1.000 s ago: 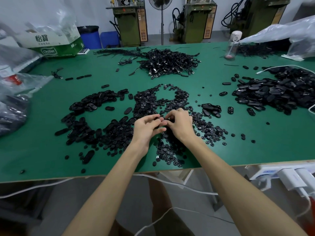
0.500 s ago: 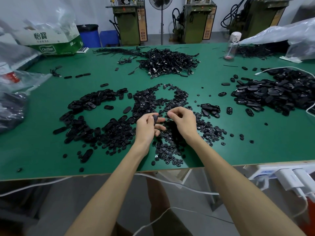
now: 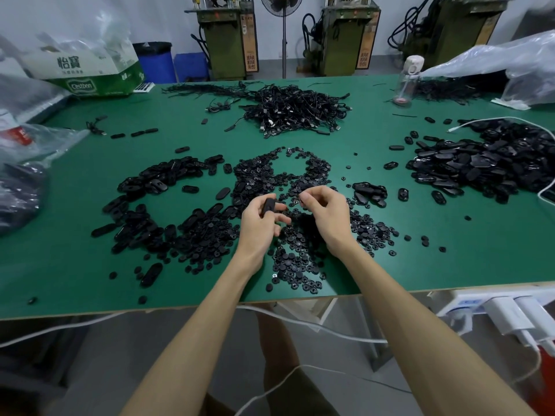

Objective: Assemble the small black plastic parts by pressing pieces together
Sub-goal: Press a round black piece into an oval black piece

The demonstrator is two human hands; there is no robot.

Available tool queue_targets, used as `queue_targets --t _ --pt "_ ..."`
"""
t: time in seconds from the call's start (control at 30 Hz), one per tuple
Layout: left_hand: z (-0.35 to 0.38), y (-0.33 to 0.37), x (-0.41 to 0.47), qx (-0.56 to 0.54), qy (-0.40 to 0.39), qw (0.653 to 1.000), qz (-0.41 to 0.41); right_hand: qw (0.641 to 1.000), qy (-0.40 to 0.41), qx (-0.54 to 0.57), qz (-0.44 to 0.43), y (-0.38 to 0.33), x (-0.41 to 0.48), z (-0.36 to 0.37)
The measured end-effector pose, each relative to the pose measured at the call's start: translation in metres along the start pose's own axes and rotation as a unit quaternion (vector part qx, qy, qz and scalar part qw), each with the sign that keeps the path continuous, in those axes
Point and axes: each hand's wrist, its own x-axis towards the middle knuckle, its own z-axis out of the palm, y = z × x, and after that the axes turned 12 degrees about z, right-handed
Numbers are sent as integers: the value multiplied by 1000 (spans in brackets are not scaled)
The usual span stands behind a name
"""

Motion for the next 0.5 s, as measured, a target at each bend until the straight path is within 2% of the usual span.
queue_targets --t 0.17,0.5 --pt "-2 -4 0 6 -7 1000 2 999 -28 -13 -12 3 1 -1" --pt "-1 -3 -2 16 -18 999 40 997 -68 41 -8 3 -1 -2"
